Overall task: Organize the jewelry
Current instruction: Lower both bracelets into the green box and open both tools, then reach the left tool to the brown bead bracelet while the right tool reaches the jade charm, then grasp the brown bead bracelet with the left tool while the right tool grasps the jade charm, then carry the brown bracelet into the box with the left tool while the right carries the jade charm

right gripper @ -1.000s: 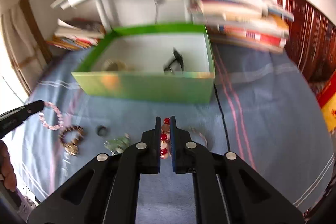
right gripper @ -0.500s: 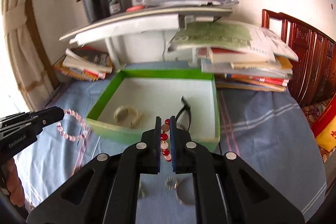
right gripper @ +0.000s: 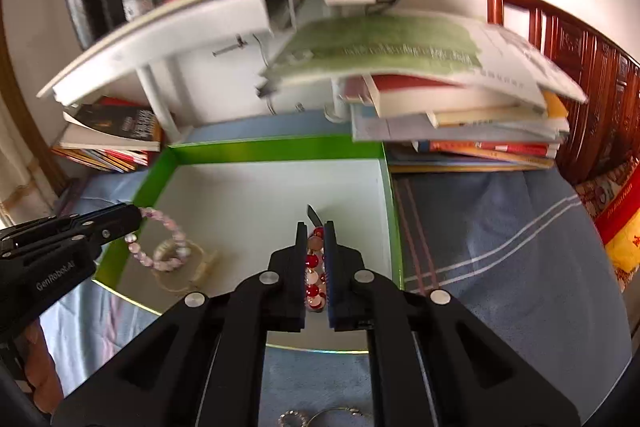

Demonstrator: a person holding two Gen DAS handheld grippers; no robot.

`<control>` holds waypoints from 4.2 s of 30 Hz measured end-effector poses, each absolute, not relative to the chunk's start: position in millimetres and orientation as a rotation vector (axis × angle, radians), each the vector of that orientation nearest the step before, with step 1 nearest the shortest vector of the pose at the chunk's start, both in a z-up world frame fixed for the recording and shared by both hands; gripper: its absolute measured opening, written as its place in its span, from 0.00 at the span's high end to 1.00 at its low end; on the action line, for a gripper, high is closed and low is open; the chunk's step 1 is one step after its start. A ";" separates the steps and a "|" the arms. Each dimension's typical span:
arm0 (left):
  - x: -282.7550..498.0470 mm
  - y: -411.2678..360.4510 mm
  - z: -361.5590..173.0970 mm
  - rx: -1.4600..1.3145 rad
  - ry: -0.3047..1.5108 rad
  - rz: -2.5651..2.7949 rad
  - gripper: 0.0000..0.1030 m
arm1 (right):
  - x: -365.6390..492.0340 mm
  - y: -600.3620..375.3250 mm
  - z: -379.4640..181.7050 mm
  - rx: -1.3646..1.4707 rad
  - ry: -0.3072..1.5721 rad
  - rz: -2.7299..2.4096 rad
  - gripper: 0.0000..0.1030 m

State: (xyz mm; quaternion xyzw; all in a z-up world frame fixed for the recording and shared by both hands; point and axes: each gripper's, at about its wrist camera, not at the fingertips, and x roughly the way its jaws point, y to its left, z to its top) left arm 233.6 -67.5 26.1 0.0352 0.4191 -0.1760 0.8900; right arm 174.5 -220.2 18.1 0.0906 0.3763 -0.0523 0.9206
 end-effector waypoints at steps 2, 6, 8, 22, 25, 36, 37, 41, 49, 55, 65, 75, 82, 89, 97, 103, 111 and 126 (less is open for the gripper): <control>237.3 -76.0 18.2 0.094 0.878 -0.380 0.86 | 176.7 -220.3 11.5 0.172 0.789 -0.115 0.88; 224.9 -69.5 19.9 0.155 0.840 -0.315 0.51 | 154.4 -215.1 22.2 0.154 0.755 -0.097 0.58; 206.8 -52.4 24.5 0.194 0.815 -0.281 0.51 | 129.2 -205.3 26.6 0.133 0.763 -0.052 0.58; 114.2 74.2 -58.3 0.004 1.016 -0.034 0.34 | 69.5 -117.3 -57.2 0.088 1.003 0.170 0.58; 109.4 67.0 -67.9 0.002 1.014 -0.026 0.35 | 74.1 -112.9 -66.1 0.060 1.000 0.118 0.58; 88.4 41.1 -76.9 0.064 0.948 0.008 0.51 | 75.4 -119.0 -71.2 0.058 0.929 0.039 0.60; 86.3 37.5 -77.3 0.076 0.942 -0.003 0.51 | 75.3 -119.4 -71.1 0.059 0.929 0.039 0.60; 87.4 31.1 -78.9 0.102 0.926 -0.019 0.47 | 77.2 -115.4 -71.7 0.031 0.932 0.023 0.60; 90.3 42.6 -79.8 0.040 0.937 -0.034 0.39 | 73.6 -117.9 -70.4 0.034 0.944 -0.002 0.68; 85.7 31.0 -77.8 0.047 0.935 -0.092 0.56 | 70.2 -134.0 -70.3 0.059 0.943 -0.031 0.73; 80.5 6.8 -77.7 0.091 0.932 -0.171 0.50 | 67.2 -137.6 -70.9 0.059 0.929 -0.041 0.73; 86.9 9.9 -80.6 0.091 0.921 -0.130 0.31 | 70.4 -138.1 -70.8 0.061 0.928 -0.040 0.71; 88.4 11.4 -80.3 0.087 0.924 -0.130 0.30 | 71.1 -137.4 -71.1 0.060 0.929 -0.040 0.71; 88.5 11.7 -80.0 0.088 0.924 -0.131 0.29 | 70.8 -137.2 -71.4 0.059 0.928 -0.040 0.70; 88.5 11.9 -80.3 0.089 0.923 -0.131 0.29 | 70.8 -136.9 -71.5 0.059 0.928 -0.040 0.70; 87.1 13.1 -80.3 0.094 0.923 -0.129 0.31 | 70.6 -137.8 -71.7 0.054 0.930 -0.042 0.65; 76.9 1.1 -75.9 0.126 0.925 -0.191 0.72 | 70.0 -136.5 -71.7 0.049 0.929 -0.043 0.68; 66.8 1.5 -69.7 0.112 0.932 -0.198 0.92 | 58.0 -136.5 -70.4 0.071 0.932 -0.039 0.76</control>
